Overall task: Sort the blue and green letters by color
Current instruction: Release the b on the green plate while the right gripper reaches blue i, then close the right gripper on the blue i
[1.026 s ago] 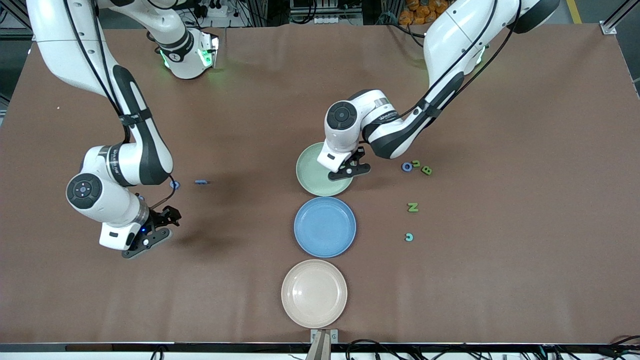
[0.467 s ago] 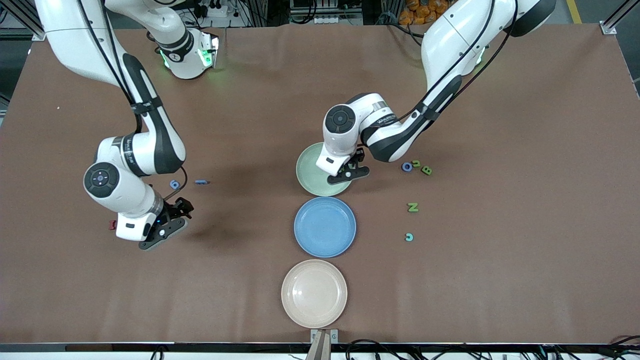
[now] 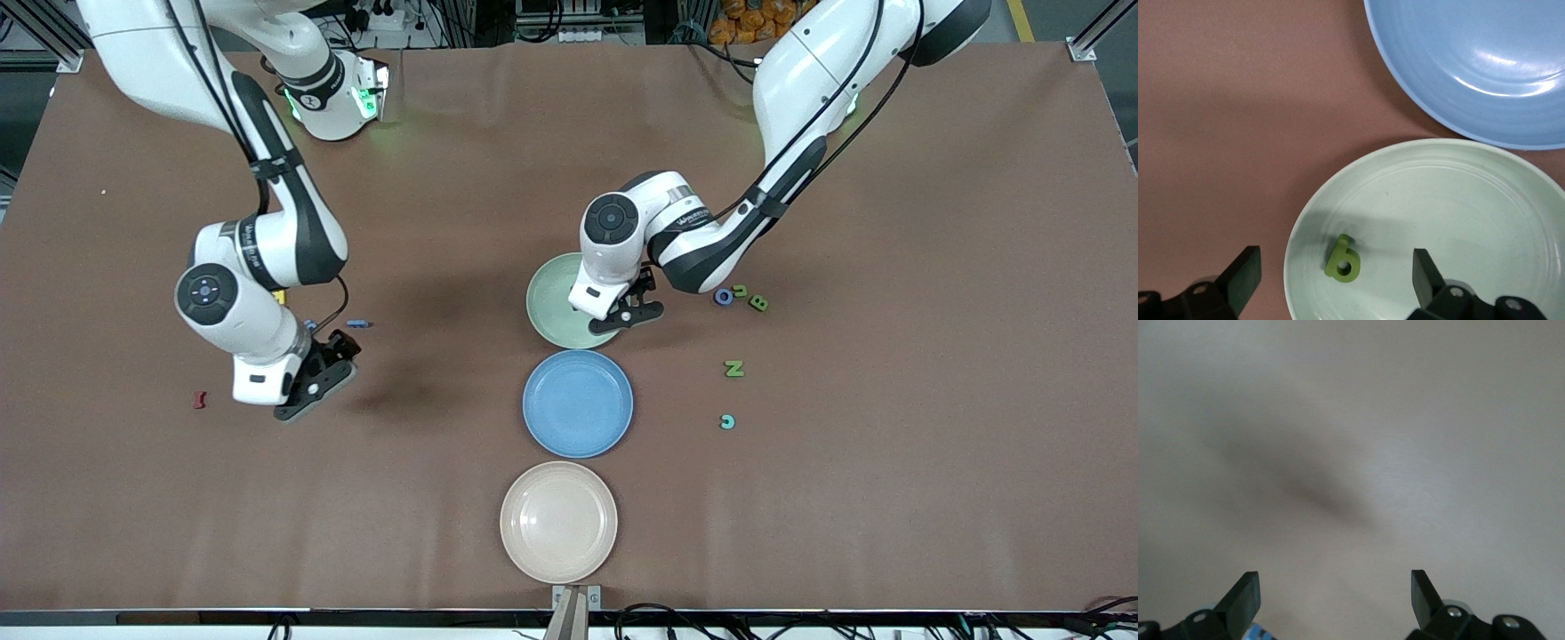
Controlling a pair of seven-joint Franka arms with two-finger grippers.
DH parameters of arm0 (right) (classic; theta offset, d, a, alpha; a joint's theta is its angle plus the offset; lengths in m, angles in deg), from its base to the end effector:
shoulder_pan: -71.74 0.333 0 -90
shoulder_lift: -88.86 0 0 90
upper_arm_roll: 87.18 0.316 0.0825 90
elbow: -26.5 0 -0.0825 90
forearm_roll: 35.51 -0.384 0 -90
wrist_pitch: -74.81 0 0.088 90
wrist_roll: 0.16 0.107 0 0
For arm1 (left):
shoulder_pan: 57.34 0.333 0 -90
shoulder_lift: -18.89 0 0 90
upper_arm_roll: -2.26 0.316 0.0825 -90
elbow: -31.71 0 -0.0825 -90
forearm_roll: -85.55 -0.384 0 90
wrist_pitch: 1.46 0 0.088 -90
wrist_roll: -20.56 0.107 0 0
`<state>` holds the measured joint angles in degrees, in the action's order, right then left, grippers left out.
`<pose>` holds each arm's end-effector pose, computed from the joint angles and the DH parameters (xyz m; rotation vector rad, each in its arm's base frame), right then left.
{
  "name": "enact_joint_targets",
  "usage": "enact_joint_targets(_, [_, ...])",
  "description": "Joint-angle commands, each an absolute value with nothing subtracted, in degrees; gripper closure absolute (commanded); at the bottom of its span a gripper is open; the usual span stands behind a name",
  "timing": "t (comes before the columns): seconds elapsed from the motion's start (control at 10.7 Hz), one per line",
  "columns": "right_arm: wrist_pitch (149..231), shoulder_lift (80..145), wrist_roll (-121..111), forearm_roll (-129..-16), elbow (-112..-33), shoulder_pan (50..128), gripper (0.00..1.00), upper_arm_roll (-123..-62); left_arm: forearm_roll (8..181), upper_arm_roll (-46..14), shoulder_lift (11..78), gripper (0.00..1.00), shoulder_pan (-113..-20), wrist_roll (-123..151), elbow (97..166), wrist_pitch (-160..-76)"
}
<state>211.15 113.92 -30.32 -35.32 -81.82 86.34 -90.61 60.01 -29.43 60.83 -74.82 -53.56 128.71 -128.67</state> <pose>0.6253 0.1257 0.2787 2.9004 1.1083 0.0732 0.4731 -0.4693 0.2123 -3.0674 -0.3863 0.0799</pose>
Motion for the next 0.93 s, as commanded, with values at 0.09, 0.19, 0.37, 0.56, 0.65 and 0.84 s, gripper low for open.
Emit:
enact_joint_targets(0.09, [208.41,111.27,-43.28,-35.42,-84.86,91.60,0.00,-90.78,60.59,-28.16,61.34,0.00,-75.18,-54.32,127.78,-128.55])
enact_joint_targets(0.19, [207.88,111.27,-47.93,-35.34,-84.86,91.78,0.00,-90.70,60.59,-28.15,61.25,0.00,-75.09,-54.32,127.78,-128.55])
enact_joint_targets(0.37, [206.56,111.10,-56.89,-35.42,-84.86,91.78,0.00,-90.69,60.67,-27.20,61.42,0.00,-75.18,-54.32,127.78,-129.16])
enact_joint_targets(0.56, [205.24,110.58,-63.77,-35.42,-85.90,91.52,0.00,-90.69,60.67,-26.92,61.34,0.00,-75.09,-54.41,127.78,-129.87])
enact_joint_targets(0.65, [205.50,109.44,-66.58,-35.42,-87.74,91.26,0.00,-90.69,60.67,-26.92,61.34,0.00,-75.00,-54.41,127.78,-129.87])
enact_joint_targets(0.84, [206.02,107.50,-70.20,-35.42,-91.25,90.38,0.00,-90.78,60.76,-26.75,61.34,0.00,-74.92,-54.41,127.60,-129.87])
